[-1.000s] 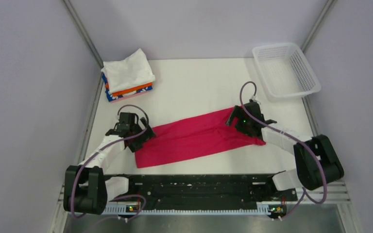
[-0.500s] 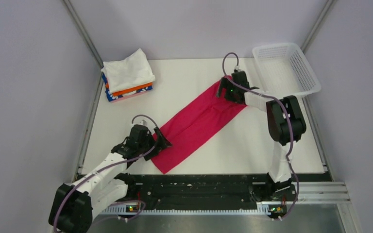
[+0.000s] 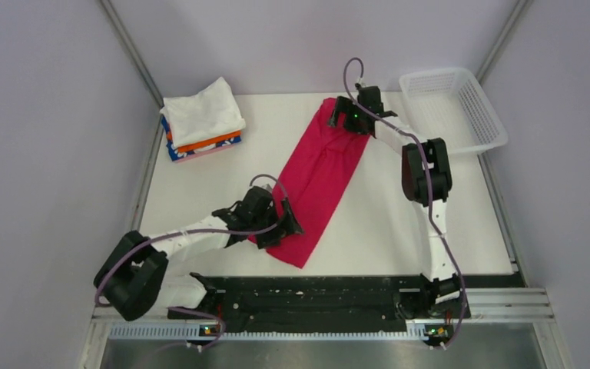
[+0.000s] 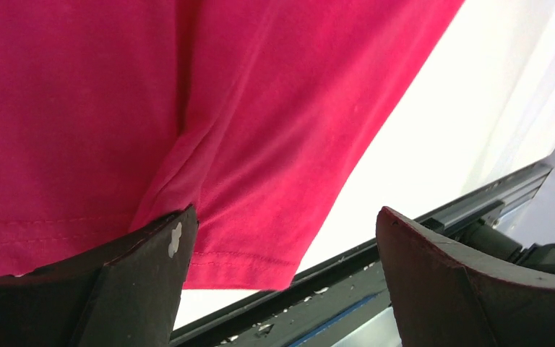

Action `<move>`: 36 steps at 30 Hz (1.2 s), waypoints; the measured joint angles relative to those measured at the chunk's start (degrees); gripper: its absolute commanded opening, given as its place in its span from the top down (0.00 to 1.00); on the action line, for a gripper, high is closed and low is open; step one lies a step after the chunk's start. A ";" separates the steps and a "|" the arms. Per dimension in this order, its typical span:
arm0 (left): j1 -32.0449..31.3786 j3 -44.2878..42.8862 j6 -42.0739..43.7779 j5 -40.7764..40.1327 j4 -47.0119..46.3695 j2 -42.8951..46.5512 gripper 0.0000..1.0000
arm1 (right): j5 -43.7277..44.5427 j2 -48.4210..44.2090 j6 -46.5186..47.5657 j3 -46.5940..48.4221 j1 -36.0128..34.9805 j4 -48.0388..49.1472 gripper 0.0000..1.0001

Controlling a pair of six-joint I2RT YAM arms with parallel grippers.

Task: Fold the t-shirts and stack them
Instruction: Rotate the tshirt 90 degrees

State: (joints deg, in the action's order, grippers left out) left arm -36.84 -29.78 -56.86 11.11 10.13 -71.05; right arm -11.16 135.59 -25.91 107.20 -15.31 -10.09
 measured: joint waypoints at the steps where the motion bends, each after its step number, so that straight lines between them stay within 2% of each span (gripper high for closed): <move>1: -1.29 -1.73 0.13 -0.07 0.46 -2.03 0.02 | -0.85 1.64 0.07 2.64 0.09 -0.57 0.01; 12: -9.05 -12.07 1.97 -0.26 2.29 -13.31 0.02 | -6.78 13.25 0.28 21.14 0.33 -2.32 0.01; 23: -15.06 -15.61 2.21 -5.68 6.05 -14.58 0.01 | -6.03 15.72 1.97 24.20 0.33 0.42 0.01; 28: -16.63 -15.63 2.78 -12.13 10.99 -8.22 0.01 | -1.79 13.60 6.60 22.45 -0.44 -1.73 0.01; 36: -16.20 -11.89 -0.28 -24.55 17.75 8.09 0.01 | 5.09 -4.79 10.80 5.29 -0.83 -1.42 0.01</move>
State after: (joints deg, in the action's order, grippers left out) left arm -53.04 -41.67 -57.14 -13.43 27.88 -62.96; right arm -6.07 130.80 -15.11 112.49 -16.14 -11.51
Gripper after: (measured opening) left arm 0.990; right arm 0.986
